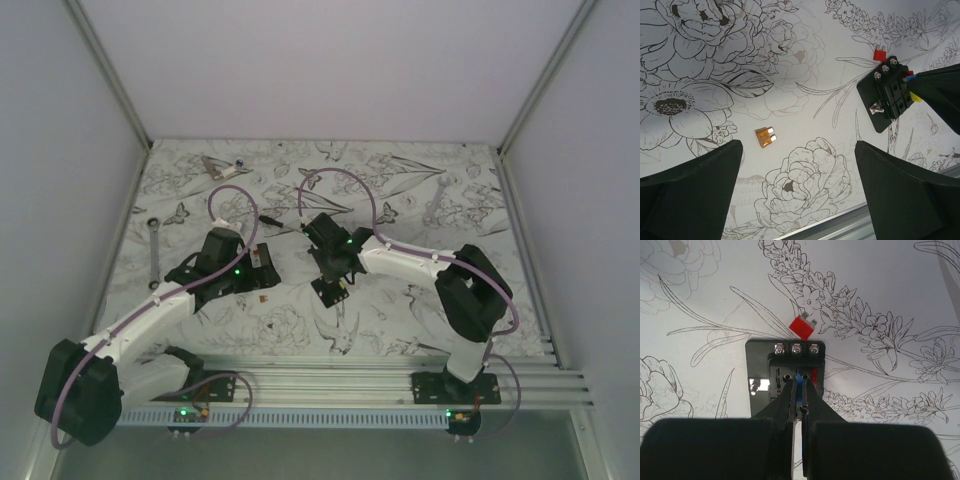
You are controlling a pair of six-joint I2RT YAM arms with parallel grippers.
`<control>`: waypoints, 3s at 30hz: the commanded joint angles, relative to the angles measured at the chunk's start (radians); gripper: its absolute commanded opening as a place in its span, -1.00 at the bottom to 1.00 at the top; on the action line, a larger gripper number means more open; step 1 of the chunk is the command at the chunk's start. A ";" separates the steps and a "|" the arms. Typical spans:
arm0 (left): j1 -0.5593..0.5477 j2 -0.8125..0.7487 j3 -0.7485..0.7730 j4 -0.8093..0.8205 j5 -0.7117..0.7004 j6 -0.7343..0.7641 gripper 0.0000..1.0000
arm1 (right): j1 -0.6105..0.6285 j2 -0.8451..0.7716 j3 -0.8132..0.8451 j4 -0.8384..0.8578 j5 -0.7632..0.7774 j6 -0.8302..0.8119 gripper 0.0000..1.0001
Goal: Snap on the fuse box
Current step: Install the fuse at the fuse box base.
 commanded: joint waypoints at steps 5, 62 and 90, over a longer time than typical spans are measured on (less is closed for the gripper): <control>0.008 -0.005 0.023 -0.035 -0.009 -0.008 0.99 | 0.012 0.037 0.003 0.031 0.020 0.029 -1.00; 0.009 -0.063 0.007 -0.043 -0.014 -0.032 0.99 | 0.044 -0.024 -0.014 0.084 0.171 0.058 -0.53; -0.008 -0.031 0.076 -0.249 -0.076 -0.016 0.83 | 0.043 -0.181 -0.062 0.148 0.070 -0.098 0.45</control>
